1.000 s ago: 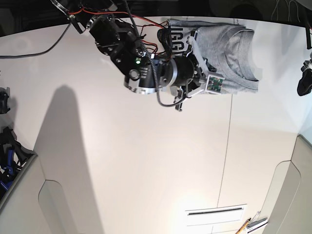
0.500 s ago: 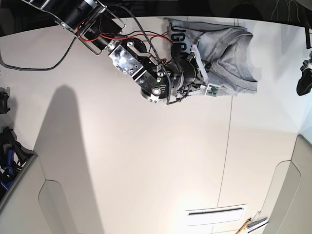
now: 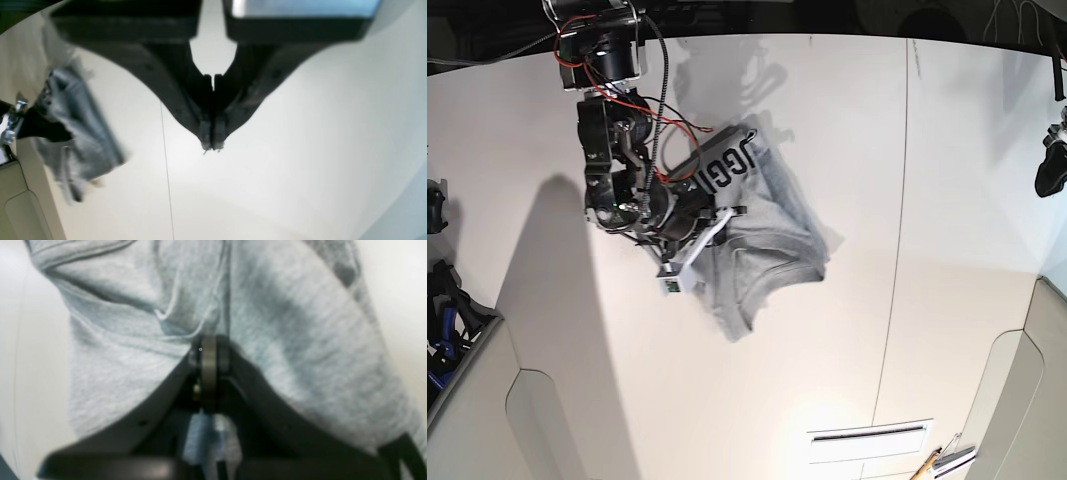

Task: Fold the T-shirt properly
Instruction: 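Grasp the folded shirt with the right gripper and drag it aside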

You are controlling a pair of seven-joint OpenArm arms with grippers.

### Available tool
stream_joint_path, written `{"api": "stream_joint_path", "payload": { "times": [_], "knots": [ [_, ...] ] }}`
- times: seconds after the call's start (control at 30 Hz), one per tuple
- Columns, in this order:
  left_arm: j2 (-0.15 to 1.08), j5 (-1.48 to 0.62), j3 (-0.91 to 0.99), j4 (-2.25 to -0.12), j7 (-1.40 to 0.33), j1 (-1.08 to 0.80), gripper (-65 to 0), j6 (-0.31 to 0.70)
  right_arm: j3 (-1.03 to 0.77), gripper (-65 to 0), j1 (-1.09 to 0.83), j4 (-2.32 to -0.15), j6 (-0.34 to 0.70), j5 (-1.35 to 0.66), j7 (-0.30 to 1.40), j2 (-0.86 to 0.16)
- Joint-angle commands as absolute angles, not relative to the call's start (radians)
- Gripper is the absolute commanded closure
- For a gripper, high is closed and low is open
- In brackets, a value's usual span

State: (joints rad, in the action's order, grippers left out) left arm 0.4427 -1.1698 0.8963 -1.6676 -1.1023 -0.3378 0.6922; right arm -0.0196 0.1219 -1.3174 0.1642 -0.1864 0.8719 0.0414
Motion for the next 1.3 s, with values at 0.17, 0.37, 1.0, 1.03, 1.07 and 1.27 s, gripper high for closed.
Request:
{"api": "stream_joint_path", "payload": {
  "times": [0.17, 0.37, 1.0, 1.03, 1.07, 1.27],
  "knots": [
    [0.463, -1.194, 0.902, -1.680, -1.081, -0.335, 0.0, 0.698, -0.276, 0.0, 0.004, -1.454, 0.120, -0.094, 0.955, 0.008],
    [0.463, -1.214, 0.902, -1.680, -1.081, -0.335, 0.0, 0.698, -0.425, 0.0, -0.090, -1.609, 0.119, -0.097, 0.983, -0.065],
    [0.463, -1.246, 0.903, -1.680, -1.080, -0.335, 0.0, 0.698, -0.524, 0.0, 0.007, -1.789, 0.135, -0.173, 0.985, -0.100],
    [0.463, -1.246, 0.903, -1.680, -1.080, -0.335, 0.0, 0.698, -0.523, 0.0, 0.029, -1.810, 0.135, -0.173, 0.985, -0.100],
    [0.463, -1.246, 0.903, -1.680, -1.080, -0.335, 0.0, 0.698, -0.523, 0.0, 0.050, -1.828, 0.138, -0.173, 0.985, -0.100],
    [0.463, -1.261, 0.916, -1.680, -1.085, -0.336, 0.0, 0.698, -0.521, 0.0, 0.078, -1.956, 0.226, -0.247, 1.006, -0.099]
  ]
}}
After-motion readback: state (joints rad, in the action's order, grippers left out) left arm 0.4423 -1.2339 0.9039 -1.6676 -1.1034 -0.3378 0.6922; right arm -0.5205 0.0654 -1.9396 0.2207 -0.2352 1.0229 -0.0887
